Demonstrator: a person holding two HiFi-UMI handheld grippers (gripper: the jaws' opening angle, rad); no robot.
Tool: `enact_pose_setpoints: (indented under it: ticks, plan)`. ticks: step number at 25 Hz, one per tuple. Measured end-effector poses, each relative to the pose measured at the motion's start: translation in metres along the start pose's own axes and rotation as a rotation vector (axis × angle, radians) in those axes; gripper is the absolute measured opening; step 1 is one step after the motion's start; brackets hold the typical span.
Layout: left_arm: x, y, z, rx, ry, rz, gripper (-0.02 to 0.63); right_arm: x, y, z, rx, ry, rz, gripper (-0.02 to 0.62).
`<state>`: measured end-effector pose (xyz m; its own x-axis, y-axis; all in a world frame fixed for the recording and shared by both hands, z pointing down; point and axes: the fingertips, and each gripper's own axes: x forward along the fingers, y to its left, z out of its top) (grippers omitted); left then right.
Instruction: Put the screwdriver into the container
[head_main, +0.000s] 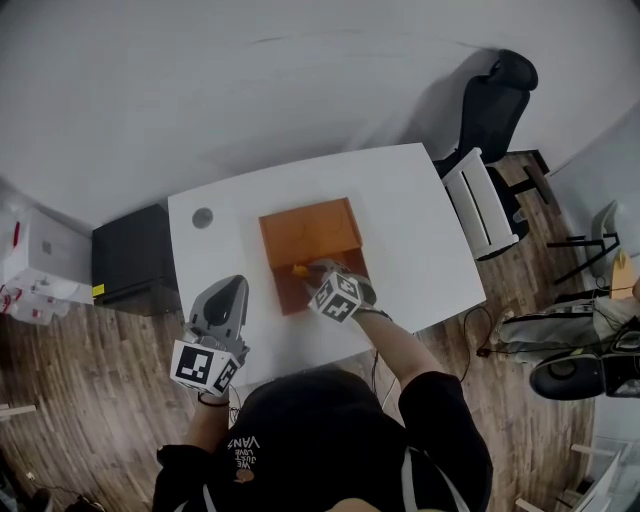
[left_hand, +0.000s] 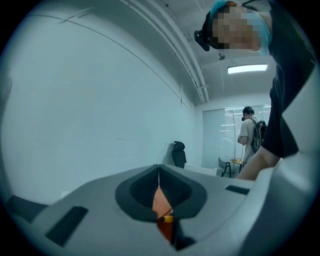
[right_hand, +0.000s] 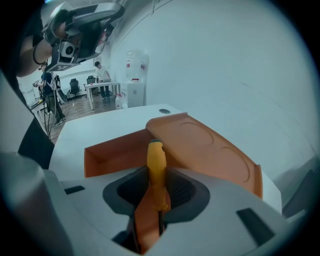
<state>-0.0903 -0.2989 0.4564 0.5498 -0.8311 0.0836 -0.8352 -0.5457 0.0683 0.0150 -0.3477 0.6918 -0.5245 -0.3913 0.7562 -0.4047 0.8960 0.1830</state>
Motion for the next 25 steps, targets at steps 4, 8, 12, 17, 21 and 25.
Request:
enact_pose_setpoints:
  ticks: [4, 8, 12, 17, 21, 25]
  plan:
    - [-0.002, 0.003, -0.003, -0.001, 0.001, 0.006, 0.014, 0.008, 0.005, -0.007, -0.028, 0.049, 0.033, 0.114]
    - [-0.004, 0.007, -0.004, -0.015, 0.005, 0.021, 0.014, 0.012, 0.004, -0.011, -0.039, 0.084, 0.053, 0.114]
    - [-0.002, 0.006, -0.006, -0.020, 0.007, 0.026, 0.014, 0.015, 0.003, -0.016, -0.032, 0.107, 0.071, 0.114]
    - [0.000, 0.002, -0.007, -0.017, 0.007, 0.026, 0.014, 0.019, 0.004, -0.025, -0.017, 0.158, 0.100, 0.114]
    - [0.000, 0.001, -0.007, -0.010, 0.005, 0.022, 0.014, 0.022, 0.004, -0.031, -0.008, 0.181, 0.114, 0.114]
    - [-0.001, 0.001, -0.008, -0.015, 0.007, 0.028, 0.014, 0.024, 0.003, -0.031, 0.030, 0.182, 0.135, 0.115]
